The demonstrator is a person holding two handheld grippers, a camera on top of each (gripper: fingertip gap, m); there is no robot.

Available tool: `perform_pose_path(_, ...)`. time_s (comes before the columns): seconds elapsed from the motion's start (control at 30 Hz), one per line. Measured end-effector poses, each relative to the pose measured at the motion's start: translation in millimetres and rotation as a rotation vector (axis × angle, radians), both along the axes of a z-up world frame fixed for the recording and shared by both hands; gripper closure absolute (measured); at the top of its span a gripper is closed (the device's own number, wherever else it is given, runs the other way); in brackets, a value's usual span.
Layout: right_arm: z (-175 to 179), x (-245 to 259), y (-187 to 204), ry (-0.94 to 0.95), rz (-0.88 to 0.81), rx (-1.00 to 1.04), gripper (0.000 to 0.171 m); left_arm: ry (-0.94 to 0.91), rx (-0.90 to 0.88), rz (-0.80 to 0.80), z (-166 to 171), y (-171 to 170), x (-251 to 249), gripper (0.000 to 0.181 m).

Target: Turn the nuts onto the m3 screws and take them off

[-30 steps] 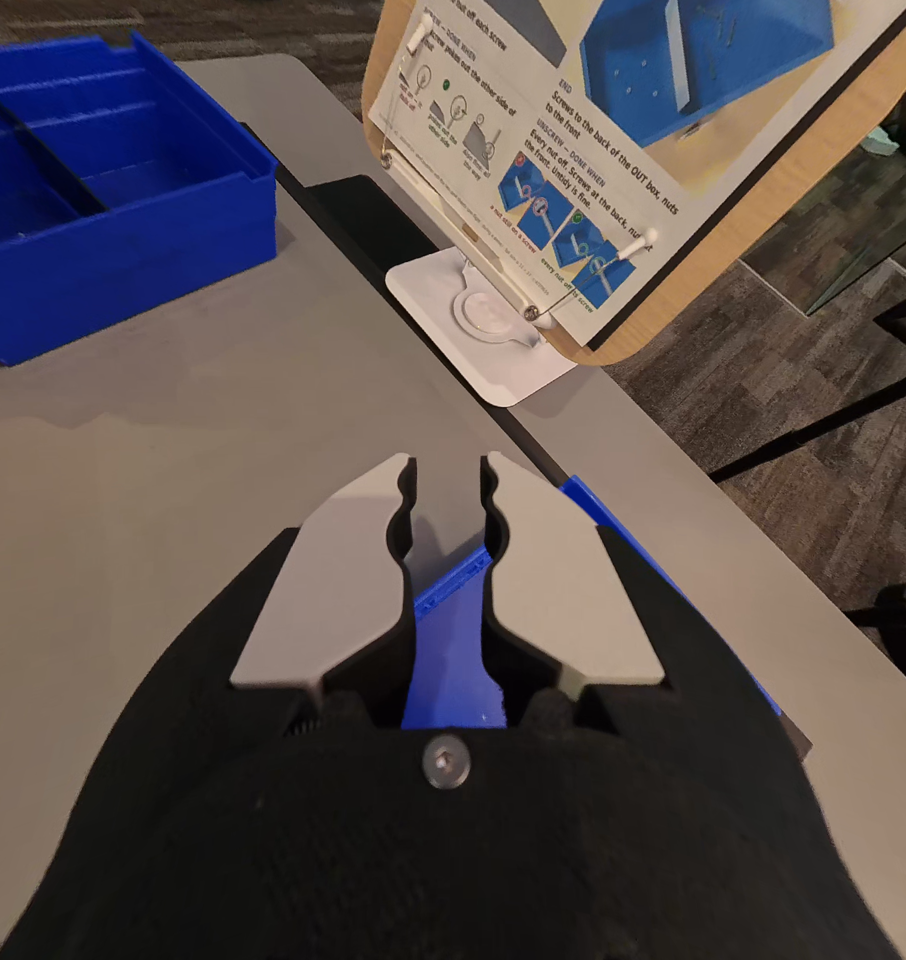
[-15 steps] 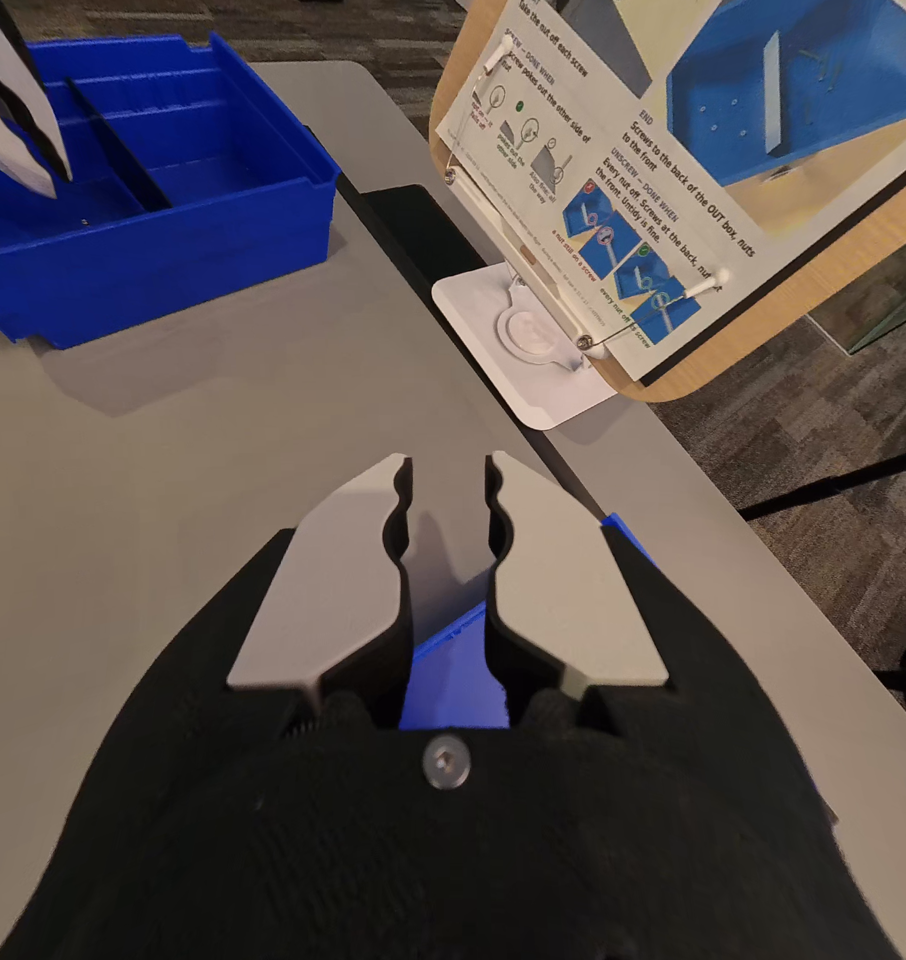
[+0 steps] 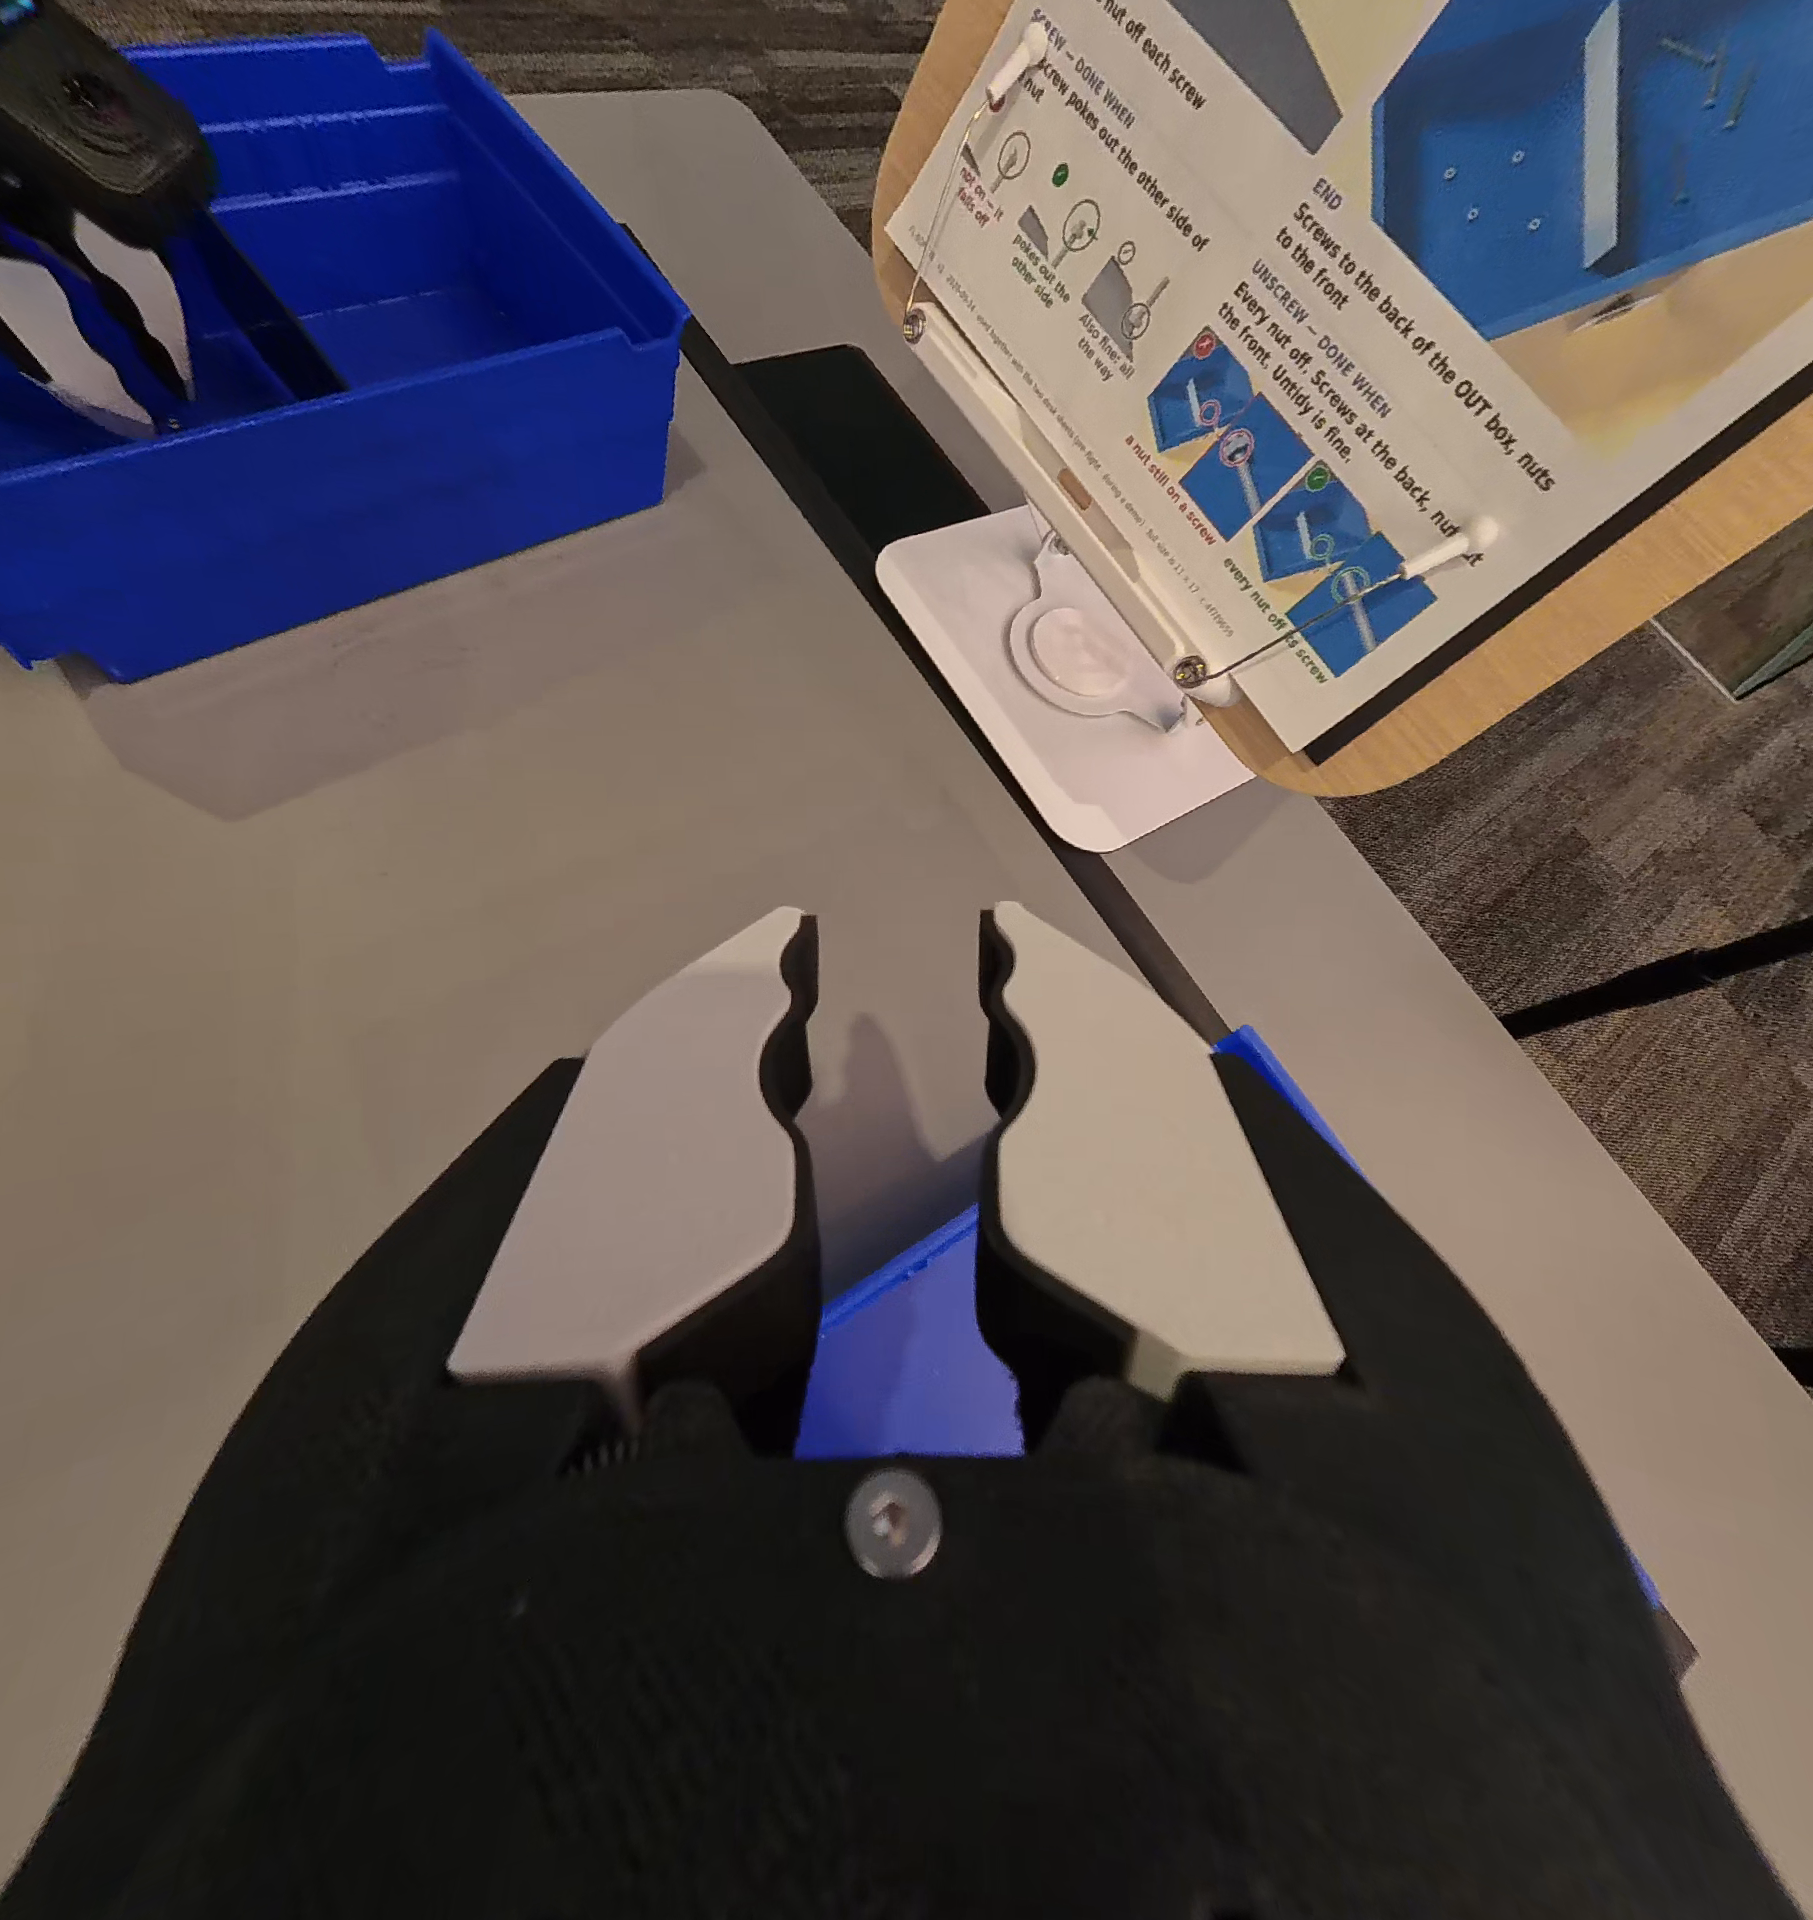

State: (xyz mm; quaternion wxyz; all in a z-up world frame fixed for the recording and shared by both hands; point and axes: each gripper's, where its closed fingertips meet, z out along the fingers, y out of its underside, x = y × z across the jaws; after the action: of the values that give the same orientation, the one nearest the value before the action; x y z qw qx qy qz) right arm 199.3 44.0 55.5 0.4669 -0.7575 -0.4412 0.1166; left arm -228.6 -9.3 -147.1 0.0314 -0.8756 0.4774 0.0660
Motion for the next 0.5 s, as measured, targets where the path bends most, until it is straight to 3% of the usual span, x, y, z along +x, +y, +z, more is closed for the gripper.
perform_pose_path(0.5, -10, -2, 3, -0.043, -0.001, -0.021, 0.14, -0.029, -0.037, -0.005, -7, 3, 8, 0.163)
